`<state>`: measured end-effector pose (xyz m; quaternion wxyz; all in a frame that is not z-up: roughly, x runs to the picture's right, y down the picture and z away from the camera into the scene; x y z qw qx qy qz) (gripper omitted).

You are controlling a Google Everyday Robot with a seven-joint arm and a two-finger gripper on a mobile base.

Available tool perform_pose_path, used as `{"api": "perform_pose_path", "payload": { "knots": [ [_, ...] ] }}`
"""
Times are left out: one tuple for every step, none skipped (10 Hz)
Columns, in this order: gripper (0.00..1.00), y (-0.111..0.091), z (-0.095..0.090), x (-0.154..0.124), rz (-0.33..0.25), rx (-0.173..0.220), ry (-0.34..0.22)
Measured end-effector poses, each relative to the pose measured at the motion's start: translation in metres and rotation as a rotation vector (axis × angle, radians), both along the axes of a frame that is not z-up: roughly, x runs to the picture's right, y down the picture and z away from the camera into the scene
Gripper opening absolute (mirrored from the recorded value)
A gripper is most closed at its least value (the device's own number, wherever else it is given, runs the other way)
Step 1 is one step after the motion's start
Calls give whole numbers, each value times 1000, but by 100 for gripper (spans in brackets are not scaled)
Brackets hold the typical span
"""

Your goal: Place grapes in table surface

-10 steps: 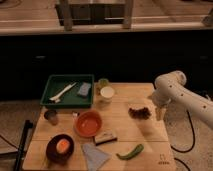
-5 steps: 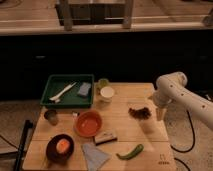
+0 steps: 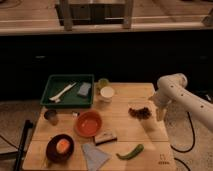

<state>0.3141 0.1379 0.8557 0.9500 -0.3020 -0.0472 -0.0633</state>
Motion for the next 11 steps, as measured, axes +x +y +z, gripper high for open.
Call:
{"api": "perform_pose_path", "payload": {
  "knots": [
    [80, 0, 1, 0, 0, 0, -1],
    [80, 1, 3, -1, -2, -4, -4],
    [80, 1, 5, -1, -6, -6, -10],
    [80, 1, 6, -1, -7, -6, -12],
    [80, 2, 6, -2, -10, -9, -14],
    [80, 3, 9, -2, -13, -13, -18],
    [80, 3, 10, -2, -13, -14, -20],
    [80, 4, 11, -1, -13, -15, -22],
    [80, 4, 13, 0, -13, -17, -24],
    [80, 4, 14, 0, -14, -18, -27],
    [80, 5, 15, 0, -15, -21, -29]
  ]
}}
